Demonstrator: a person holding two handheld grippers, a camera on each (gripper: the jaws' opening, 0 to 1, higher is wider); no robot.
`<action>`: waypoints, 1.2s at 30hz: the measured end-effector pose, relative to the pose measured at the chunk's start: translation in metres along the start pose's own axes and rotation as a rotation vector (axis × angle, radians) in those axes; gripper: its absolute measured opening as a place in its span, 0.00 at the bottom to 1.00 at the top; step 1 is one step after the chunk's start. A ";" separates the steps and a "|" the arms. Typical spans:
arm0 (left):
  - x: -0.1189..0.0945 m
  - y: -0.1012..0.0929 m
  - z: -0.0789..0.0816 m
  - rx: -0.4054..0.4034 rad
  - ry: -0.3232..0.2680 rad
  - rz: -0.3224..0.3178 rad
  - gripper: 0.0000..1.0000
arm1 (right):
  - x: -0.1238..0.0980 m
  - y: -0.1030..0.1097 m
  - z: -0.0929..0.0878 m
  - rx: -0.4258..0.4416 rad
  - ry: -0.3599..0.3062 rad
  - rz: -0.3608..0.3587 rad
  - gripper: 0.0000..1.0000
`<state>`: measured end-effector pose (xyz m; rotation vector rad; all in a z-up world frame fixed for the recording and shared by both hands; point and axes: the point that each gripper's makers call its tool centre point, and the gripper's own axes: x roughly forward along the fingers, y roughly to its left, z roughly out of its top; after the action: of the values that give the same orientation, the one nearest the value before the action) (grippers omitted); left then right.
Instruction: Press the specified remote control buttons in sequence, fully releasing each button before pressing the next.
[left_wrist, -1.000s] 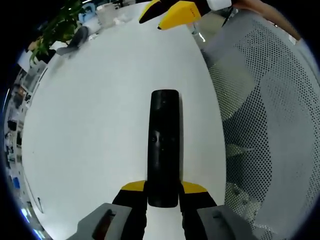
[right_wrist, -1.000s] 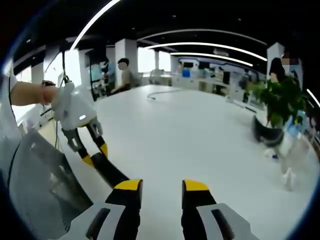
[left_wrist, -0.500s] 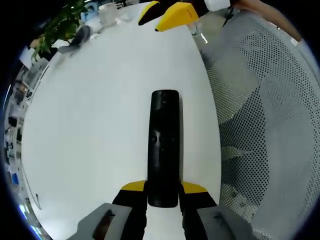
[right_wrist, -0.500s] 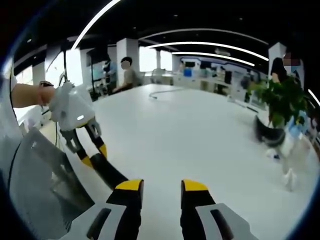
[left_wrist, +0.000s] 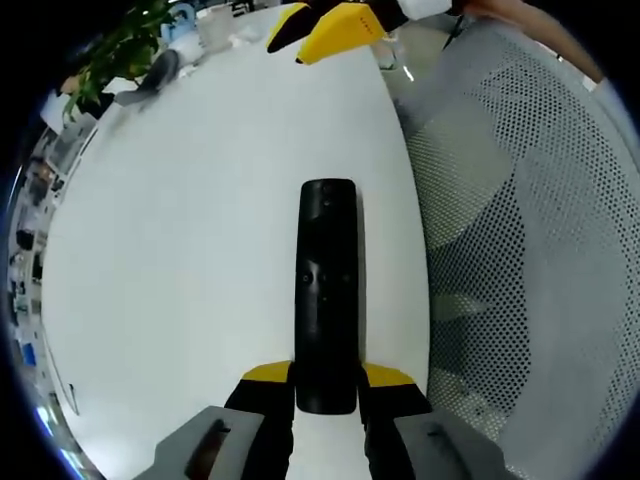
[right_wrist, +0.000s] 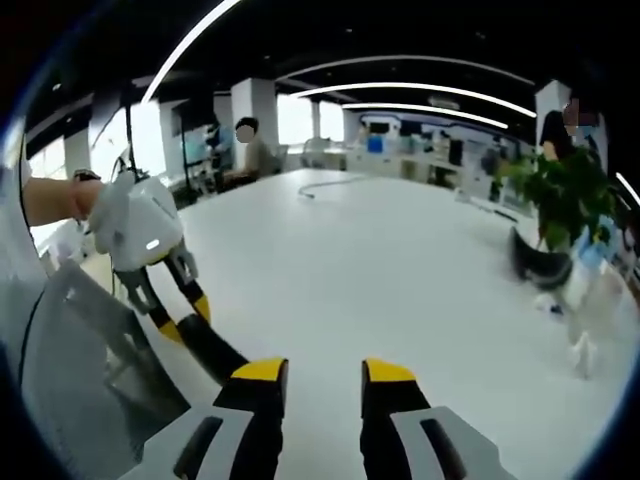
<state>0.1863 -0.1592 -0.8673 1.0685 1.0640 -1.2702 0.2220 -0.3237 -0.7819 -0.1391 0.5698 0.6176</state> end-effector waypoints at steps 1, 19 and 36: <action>0.000 -0.001 0.000 0.005 0.007 -0.001 0.24 | 0.000 0.000 0.000 0.001 0.000 -0.001 0.27; 0.000 -0.010 -0.001 0.026 0.028 -0.009 0.25 | 0.001 0.001 0.000 0.000 0.003 0.006 0.26; -0.004 -0.011 -0.002 0.023 -0.292 -0.010 0.25 | 0.009 0.038 -0.004 -0.274 0.090 0.134 0.24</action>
<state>0.1757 -0.1572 -0.8641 0.8629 0.8353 -1.4006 0.2038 -0.2896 -0.7884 -0.3903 0.5830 0.8222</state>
